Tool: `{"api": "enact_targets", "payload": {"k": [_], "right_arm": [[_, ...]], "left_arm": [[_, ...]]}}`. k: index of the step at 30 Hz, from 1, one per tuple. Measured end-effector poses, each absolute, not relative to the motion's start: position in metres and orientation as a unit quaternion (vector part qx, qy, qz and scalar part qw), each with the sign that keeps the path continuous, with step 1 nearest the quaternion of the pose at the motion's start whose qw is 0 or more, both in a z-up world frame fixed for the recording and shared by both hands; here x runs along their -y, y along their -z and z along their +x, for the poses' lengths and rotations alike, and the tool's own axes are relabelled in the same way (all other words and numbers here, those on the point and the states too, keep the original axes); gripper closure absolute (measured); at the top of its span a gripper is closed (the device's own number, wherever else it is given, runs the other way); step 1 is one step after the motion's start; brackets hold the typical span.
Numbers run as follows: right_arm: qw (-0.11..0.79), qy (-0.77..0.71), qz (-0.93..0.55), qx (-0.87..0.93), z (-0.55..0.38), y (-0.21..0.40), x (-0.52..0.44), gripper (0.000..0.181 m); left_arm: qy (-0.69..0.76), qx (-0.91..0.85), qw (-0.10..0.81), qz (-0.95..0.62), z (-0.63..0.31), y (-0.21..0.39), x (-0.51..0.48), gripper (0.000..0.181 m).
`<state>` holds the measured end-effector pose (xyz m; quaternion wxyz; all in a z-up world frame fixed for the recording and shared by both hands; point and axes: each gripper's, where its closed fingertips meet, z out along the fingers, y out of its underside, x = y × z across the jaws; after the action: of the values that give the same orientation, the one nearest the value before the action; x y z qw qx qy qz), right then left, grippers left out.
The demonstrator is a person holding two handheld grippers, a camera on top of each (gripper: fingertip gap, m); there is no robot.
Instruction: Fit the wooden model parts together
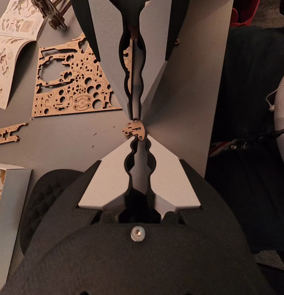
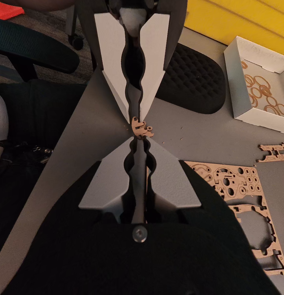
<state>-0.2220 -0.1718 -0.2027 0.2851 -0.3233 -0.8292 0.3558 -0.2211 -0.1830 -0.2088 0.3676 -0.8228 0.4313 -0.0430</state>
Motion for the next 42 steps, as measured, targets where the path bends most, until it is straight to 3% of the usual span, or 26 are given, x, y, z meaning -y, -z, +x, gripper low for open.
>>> {"api": "enact_targets", "payload": {"k": [31,35,42], "right_arm": [[0.265,-0.369,-0.314,0.834,-0.219,0.201,0.175,0.175],[0.244,-0.367,-0.329,0.835,-0.219,0.206,0.174,0.175],[0.213,-0.362,-0.355,0.835,-0.222,0.214,0.173,0.175]], "left_arm": [[0.049,-0.425,0.379,-0.821,-0.219,0.207,0.186,0.174],[0.038,-0.401,0.38,-0.832,-0.227,0.207,0.183,0.154],[0.039,-0.378,0.396,-0.836,-0.234,0.202,0.183,0.145]]}}
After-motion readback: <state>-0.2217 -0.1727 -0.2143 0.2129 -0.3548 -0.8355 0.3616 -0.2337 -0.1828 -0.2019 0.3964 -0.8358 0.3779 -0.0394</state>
